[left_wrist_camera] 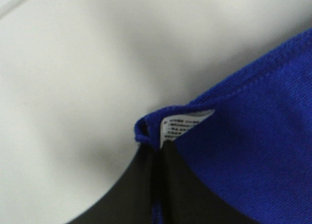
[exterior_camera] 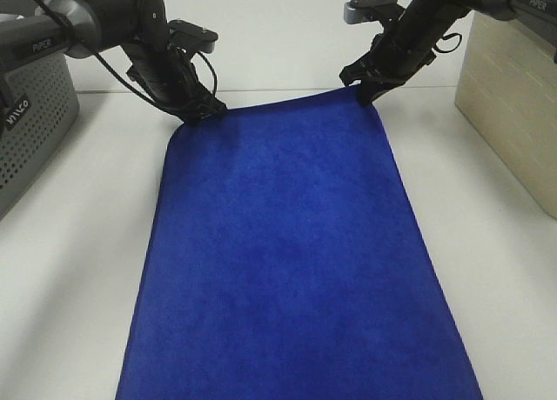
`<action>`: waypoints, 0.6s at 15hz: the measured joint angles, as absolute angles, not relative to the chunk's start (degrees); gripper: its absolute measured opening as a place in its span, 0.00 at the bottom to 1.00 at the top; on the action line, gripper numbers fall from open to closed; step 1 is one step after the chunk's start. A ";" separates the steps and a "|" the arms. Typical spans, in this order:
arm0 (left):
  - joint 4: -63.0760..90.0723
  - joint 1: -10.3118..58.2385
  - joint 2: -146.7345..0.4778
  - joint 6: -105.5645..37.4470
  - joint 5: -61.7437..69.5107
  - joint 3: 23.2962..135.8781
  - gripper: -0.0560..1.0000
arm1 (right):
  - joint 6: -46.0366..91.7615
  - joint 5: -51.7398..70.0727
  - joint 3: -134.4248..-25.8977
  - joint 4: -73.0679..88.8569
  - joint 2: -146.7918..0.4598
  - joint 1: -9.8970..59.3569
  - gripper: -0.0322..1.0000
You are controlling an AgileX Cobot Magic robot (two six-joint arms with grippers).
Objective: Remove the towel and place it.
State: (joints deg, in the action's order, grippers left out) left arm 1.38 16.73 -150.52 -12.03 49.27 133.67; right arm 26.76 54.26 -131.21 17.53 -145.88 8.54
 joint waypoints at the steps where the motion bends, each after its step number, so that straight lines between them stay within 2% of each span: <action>1: 0.97 16.73 -150.52 -12.03 47.61 133.67 0.07 | 27.16 52.77 -131.21 17.30 -145.88 8.54 0.05; 9: -5.44 16.27 -150.52 -9.22 33.69 133.67 0.07 | 29.85 41.08 -131.21 17.25 -145.88 8.54 0.05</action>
